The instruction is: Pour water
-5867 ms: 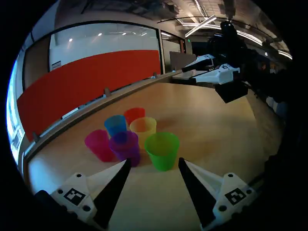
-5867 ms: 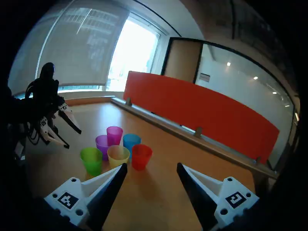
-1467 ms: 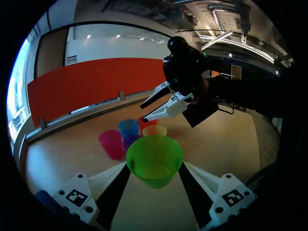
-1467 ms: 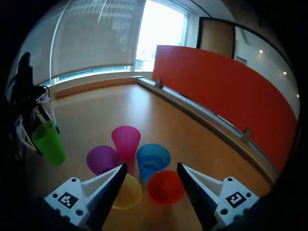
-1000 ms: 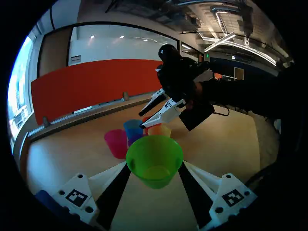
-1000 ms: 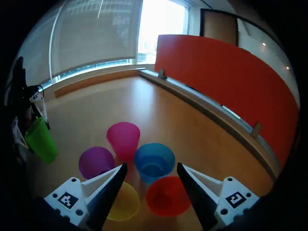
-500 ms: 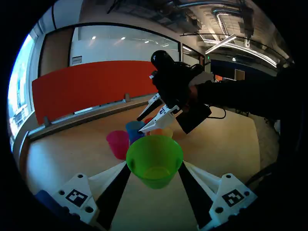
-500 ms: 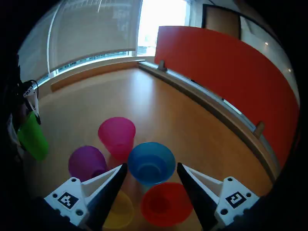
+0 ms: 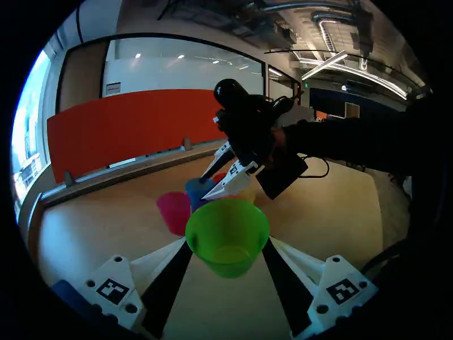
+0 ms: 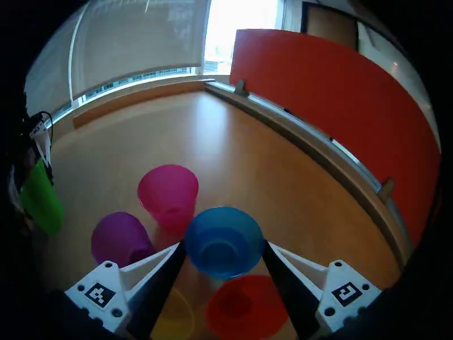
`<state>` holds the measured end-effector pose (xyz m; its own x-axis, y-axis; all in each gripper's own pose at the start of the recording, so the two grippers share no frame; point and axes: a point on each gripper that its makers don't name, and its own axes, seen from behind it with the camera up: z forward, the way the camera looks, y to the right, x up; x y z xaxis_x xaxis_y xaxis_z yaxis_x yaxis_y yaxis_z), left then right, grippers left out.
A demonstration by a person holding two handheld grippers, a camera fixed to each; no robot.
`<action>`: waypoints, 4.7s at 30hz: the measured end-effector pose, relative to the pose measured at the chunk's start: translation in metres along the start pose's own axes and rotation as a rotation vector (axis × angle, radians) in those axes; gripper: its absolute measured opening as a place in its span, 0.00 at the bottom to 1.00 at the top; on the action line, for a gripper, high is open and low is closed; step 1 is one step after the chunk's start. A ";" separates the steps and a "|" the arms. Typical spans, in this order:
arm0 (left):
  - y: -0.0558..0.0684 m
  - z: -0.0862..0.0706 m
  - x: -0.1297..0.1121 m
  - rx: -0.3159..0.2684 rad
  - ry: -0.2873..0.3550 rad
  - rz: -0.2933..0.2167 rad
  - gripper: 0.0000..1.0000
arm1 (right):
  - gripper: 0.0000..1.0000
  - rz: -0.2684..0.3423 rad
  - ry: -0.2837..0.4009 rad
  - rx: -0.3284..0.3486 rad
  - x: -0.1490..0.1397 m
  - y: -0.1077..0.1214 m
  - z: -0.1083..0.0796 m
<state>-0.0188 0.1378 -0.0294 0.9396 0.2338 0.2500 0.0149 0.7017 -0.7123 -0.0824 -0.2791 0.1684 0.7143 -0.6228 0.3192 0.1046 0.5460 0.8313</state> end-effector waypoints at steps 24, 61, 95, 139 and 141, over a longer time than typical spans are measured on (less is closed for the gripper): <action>-0.001 -0.002 0.006 0.010 0.018 -0.001 0.84 | 0.91 0.037 0.049 -0.007 0.006 -0.002 0.001; 0.037 -0.014 0.041 0.019 0.070 0.046 0.84 | 0.91 0.096 0.510 -0.102 0.061 -0.061 -0.171; 0.110 -0.031 0.067 -0.039 0.185 0.060 0.85 | 0.91 0.152 0.606 -0.213 -0.007 -0.130 -0.255; 0.132 -0.021 0.053 -0.103 0.180 0.055 0.85 | 0.91 -0.170 0.567 -0.205 0.022 -0.152 -0.267; 0.132 -0.021 0.053 -0.104 0.180 0.055 0.85 | 0.91 -0.196 0.558 -0.203 0.023 -0.153 -0.267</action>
<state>0.0401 0.2288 -0.1240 0.9858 0.1393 0.0940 -0.0119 0.6156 -0.7880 0.1032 -0.2276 -0.0731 0.9166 -0.3654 -0.1621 0.3607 0.5812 0.7294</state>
